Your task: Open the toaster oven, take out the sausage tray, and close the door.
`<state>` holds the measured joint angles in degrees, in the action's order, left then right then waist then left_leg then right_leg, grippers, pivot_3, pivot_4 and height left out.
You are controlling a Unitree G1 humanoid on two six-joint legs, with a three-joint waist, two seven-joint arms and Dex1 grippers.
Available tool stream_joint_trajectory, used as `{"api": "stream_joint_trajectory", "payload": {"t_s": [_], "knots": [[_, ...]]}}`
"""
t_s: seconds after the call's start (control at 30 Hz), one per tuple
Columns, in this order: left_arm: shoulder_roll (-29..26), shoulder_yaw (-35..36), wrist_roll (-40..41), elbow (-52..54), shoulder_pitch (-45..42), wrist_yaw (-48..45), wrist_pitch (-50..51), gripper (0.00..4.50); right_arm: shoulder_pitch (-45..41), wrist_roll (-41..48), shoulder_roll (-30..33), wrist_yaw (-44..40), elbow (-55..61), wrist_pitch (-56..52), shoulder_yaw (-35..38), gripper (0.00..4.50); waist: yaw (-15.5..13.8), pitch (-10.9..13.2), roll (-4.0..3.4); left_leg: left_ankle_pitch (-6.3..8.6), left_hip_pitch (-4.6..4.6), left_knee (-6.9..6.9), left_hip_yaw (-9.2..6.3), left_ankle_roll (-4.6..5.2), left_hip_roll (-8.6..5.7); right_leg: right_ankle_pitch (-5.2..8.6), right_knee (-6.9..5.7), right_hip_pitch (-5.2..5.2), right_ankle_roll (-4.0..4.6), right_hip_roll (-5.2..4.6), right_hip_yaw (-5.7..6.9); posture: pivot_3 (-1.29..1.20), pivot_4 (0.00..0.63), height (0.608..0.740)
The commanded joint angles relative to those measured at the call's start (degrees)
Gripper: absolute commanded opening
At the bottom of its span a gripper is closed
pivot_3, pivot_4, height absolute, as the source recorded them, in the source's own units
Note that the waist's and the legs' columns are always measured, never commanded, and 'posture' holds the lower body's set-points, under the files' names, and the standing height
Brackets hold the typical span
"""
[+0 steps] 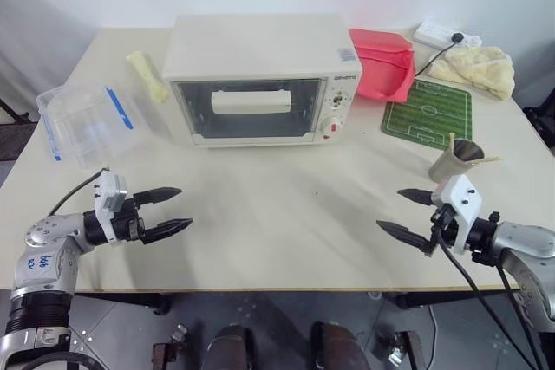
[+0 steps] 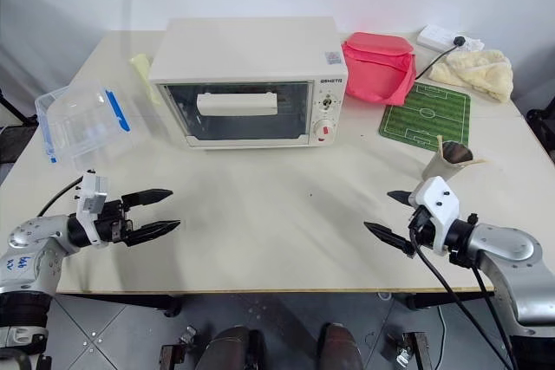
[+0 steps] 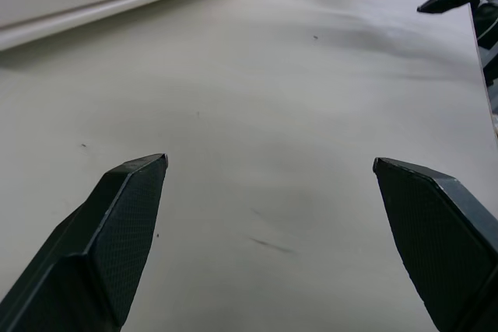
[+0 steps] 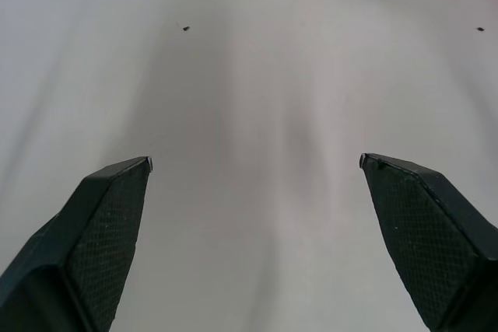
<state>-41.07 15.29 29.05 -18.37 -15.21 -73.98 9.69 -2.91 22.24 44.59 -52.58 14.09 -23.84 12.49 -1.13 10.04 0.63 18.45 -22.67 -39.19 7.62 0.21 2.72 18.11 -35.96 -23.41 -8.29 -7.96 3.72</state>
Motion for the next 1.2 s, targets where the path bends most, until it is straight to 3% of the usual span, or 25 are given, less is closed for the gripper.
{"api": "stream_joint_trajectory", "payload": {"t_s": [0.03, 0.27, 0.5, 0.93, 1.2], "knots": [[-0.08, 2.13, 2.21, 2.37, 0.48, -0.08, 0.09, 4.49, -1.13, 0.34, 0.96, -0.29, 0.99, 0.1, -0.07, 4.5, 0.01, 0.0, 0.0, 0.0, 0.0, 0.0, 0.0, 0.0, 0.0, 0.0, -0.01, 0.0, 0.0, 0.0, 0.0, 0.0, 0.15, 0.74], [-0.41, 4.94, 3.77, 5.47, -0.07, 6.16, 4.23, 4.49, -7.32, 1.85, 2.58, -0.6, 3.85, -6.29, -2.97, 4.5, 0.28, 0.0, 0.0, 0.0, 0.0, 0.0, -0.01, 0.0, 0.02, 0.0, -0.04, -0.01, 0.0, -0.01, 0.02, 0.0, 0.15, 0.74], [0.19, 4.94, 2.31, 4.59, -2.06, 7.58, 1.01, 4.49, -24.9, 2.25, 0.03, -2.06, 2.21, -14.04, -13.77, 4.5, 1.3, 0.0, 0.0, 0.01, -0.02, 0.01, -0.03, -0.03, 0.04, -0.01, -0.08, -0.08, 0.02, -0.02, 0.08, 0.0, 0.15, 0.74], [-0.16, 8.52, 6.38, 1.31, -5.92, 4.72, 0.96, 4.49, -54.86, -4.85, -17.0, -6.98, -25.15, -0.04, -23.49, 4.5, 2.97, 0.0, 0.01, 0.06, -0.17, 0.0, -0.06, -0.07, 0.05, -0.06, -0.15, -0.21, -0.06, -0.07, 0.42, 0.0, 0.15, 0.74], [-1.33, 11.1, 6.72, 1.11, -5.16, 4.75, 1.09, 4.49, -61.55, -6.57, -22.84, -12.07, -32.45, 5.52, -24.7, 4.5, 4.54, 0.0, 0.0, 0.08, -0.2, 0.04, -0.25, -0.14, 0.08, -0.06, -0.33, -0.26, -0.06, -0.13, 0.79, 0.0, 0.15, 0.74]]}}
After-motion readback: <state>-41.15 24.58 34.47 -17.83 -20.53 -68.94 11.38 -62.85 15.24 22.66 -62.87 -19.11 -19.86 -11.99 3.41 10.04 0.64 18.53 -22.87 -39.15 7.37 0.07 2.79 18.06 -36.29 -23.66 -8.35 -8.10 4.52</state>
